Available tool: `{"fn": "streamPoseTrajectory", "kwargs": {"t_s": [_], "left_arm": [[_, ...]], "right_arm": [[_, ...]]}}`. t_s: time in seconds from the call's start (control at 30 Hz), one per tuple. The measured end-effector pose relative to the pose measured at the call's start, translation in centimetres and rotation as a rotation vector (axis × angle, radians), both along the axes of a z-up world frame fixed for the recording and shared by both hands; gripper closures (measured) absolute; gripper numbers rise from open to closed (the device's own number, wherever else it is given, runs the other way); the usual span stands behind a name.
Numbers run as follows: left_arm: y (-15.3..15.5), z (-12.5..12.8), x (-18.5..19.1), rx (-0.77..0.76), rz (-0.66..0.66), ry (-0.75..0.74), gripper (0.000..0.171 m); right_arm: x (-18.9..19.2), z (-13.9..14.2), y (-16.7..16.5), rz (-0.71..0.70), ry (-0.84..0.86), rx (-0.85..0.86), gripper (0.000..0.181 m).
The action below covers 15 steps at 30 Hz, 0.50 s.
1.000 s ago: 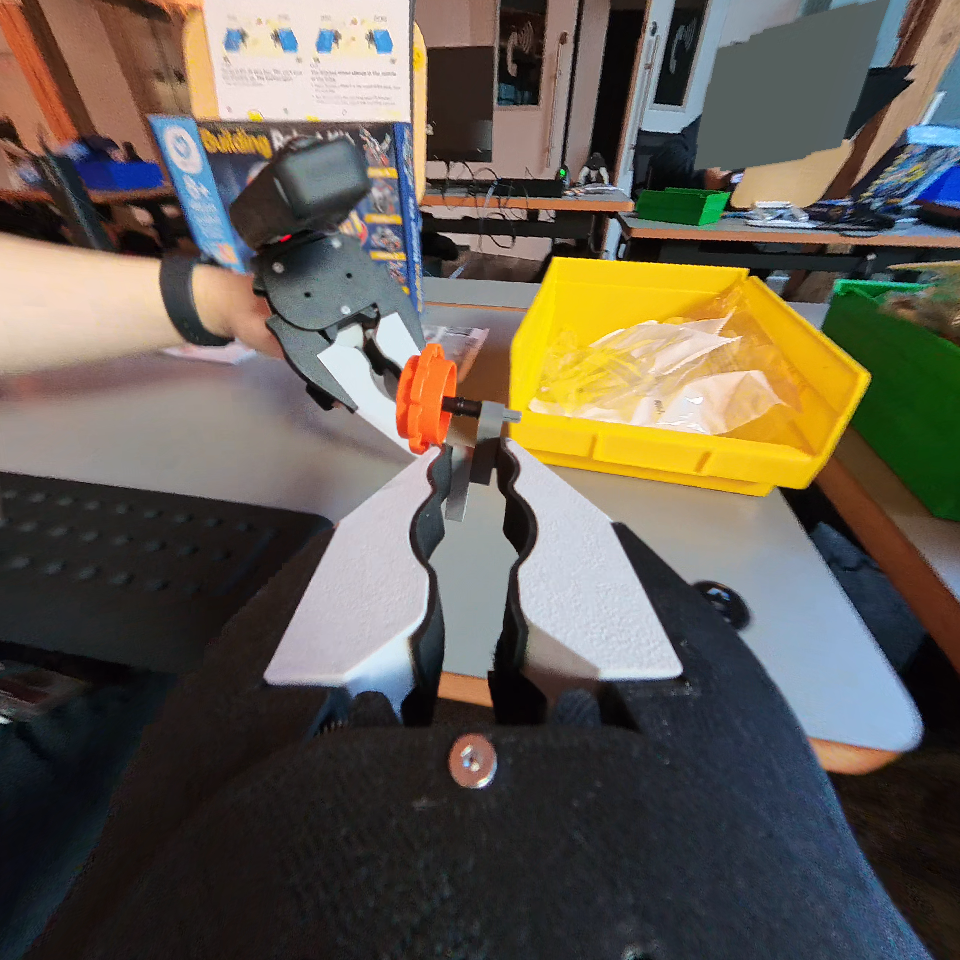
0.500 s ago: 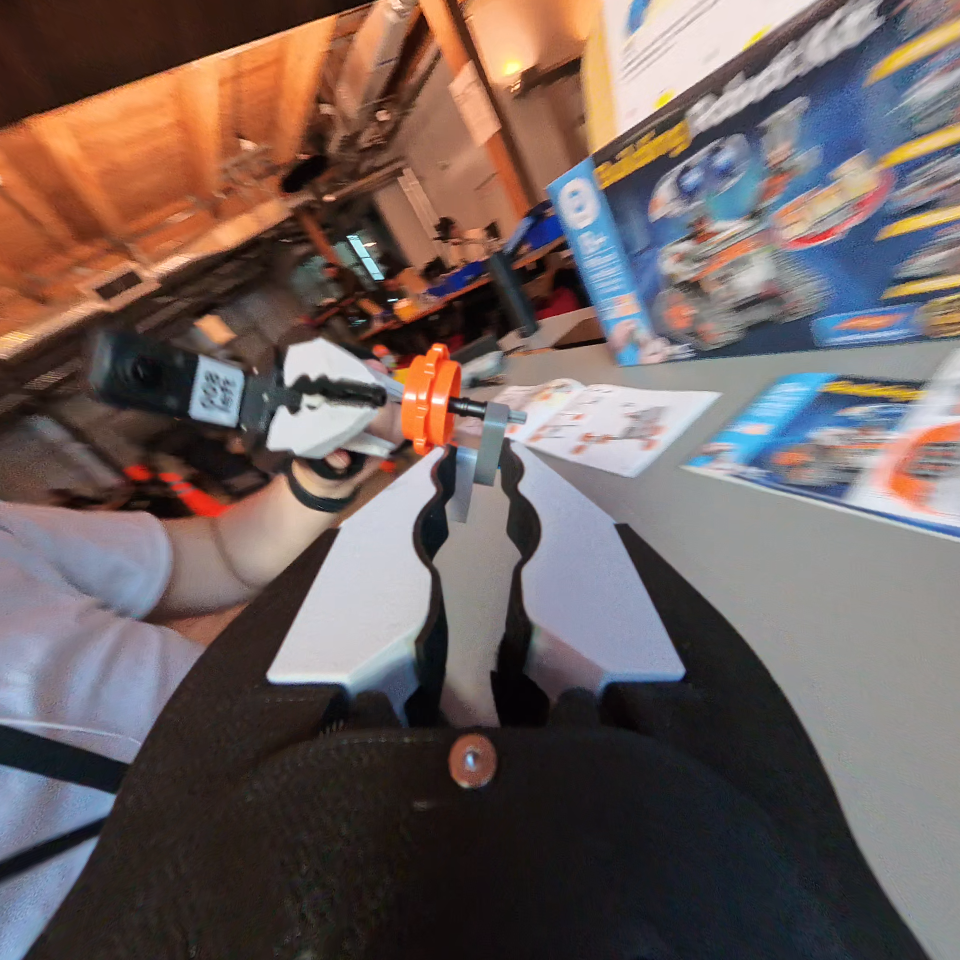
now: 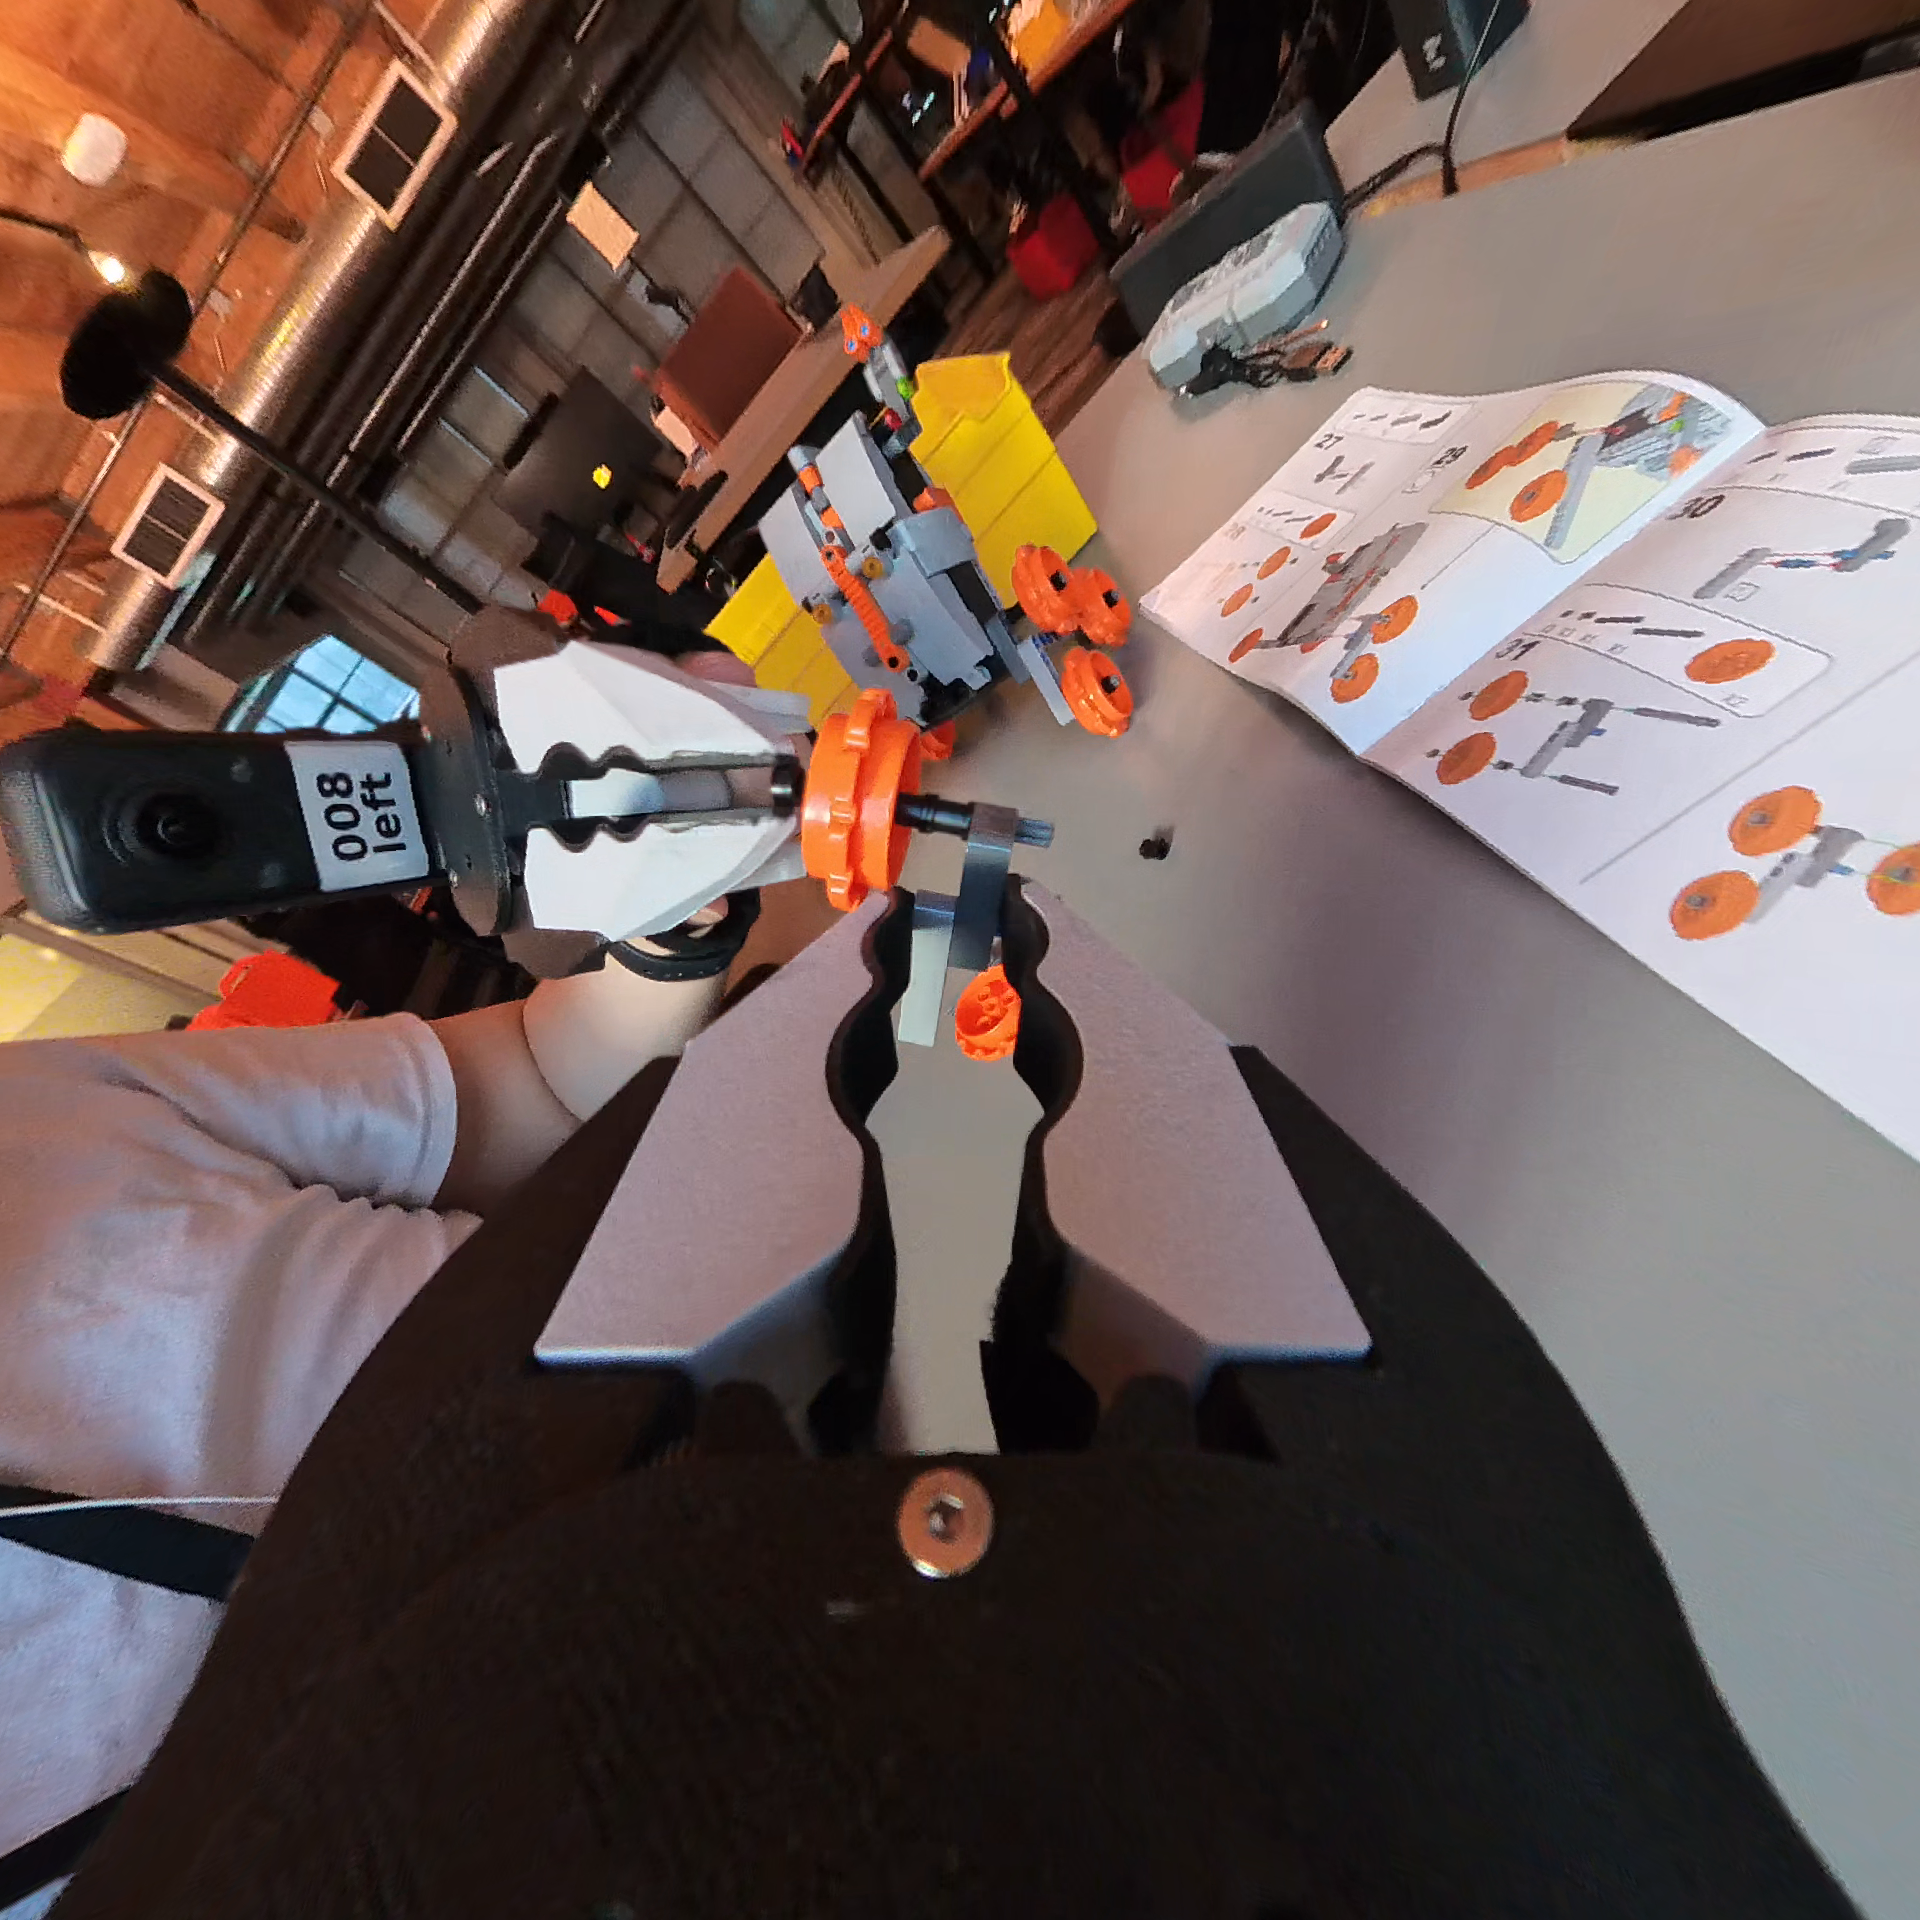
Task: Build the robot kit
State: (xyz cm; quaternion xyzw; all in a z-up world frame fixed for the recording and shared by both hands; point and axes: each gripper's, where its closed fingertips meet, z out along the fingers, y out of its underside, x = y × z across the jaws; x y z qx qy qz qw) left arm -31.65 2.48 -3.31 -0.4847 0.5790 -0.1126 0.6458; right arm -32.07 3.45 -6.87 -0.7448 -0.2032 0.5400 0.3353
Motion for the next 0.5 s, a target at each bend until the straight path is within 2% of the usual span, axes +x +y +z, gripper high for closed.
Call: {"fn": "streamPoseTrajectory", "kwargs": {"t_s": [0.27, 0.5], "left_arm": [[1.7, -1.9, -0.4, -0.036, 0.031, 0.084, 0.167], [2.5, -2.6, -0.3, -0.111, 0.06, 0.09, 0.167]], "right_arm": [[-1.0, -1.5, 1.4, 0.026, 0.023, -0.044, 0.165], [-0.4, -2.8, 2.0, 0.01, 0.027, -0.074, 0.165]]}}
